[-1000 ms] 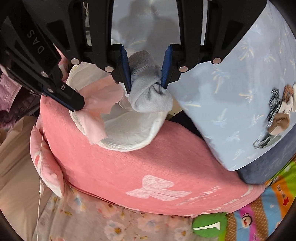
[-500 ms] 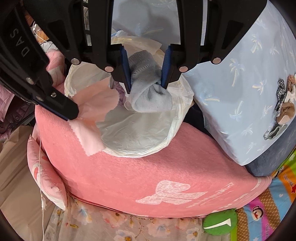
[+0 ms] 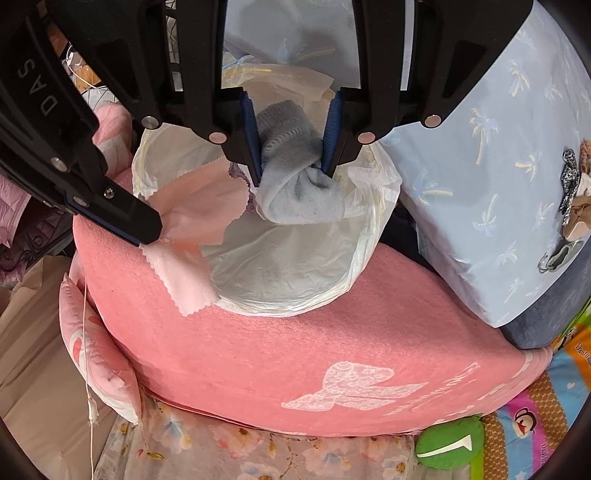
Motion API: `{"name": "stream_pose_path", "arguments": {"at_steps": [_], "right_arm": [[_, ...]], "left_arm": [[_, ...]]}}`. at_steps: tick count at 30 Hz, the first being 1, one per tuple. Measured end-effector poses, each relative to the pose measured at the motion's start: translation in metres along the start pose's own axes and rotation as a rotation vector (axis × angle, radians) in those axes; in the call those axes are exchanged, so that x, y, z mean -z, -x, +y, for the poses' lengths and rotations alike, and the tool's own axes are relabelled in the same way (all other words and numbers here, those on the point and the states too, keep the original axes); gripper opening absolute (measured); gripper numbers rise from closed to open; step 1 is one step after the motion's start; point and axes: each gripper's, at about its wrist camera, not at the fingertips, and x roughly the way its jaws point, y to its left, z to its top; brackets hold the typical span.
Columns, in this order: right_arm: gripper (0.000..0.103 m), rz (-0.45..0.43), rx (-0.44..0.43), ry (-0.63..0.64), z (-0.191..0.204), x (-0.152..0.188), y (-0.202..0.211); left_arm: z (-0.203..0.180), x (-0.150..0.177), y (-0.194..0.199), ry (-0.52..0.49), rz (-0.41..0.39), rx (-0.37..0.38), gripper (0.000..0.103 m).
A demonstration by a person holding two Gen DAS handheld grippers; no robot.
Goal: Organize soft objects
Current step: 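Open both grippers to drop the sock and tissue into the bin, then withdraw both tools from the bin back toward the table items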
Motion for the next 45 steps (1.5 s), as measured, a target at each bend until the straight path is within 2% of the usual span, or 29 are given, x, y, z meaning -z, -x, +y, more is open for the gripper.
{"name": "stream_pose_path", "arguments": {"at_steps": [13,14,17,18,21,28,45], "right_arm": [[0.001,0.031,0.007,-0.017,-0.015,-0.004,-0.012],[0.002,0.029,0.008,-0.021,-0.015,-0.005,-0.012],[0.008,0.026,0.03,-0.041,-0.017,-0.008,-0.012],[0.013,0.026,0.036,-0.046,-0.017,-0.008,-0.012],[0.024,0.02,0.05,-0.05,-0.015,-0.009,-0.008],[0.03,0.014,0.047,-0.028,-0.006,0.002,0.008],[0.031,-0.015,0.032,0.017,0.02,0.006,0.029]], "left_arm": [[-0.003,-0.009,-0.008,-0.04,0.01,0.018,0.035],[-0.002,-0.009,-0.009,-0.043,0.012,0.016,0.039],[0.001,-0.01,-0.006,-0.026,-0.003,0.001,0.071],[0.003,-0.01,-0.004,-0.016,-0.018,-0.003,0.073],[0.01,-0.012,-0.002,0.01,-0.023,-0.014,0.073],[0.012,-0.008,0.011,0.017,-0.057,-0.05,0.073],[0.036,0.004,0.036,0.066,-0.101,-0.065,0.073]]}}
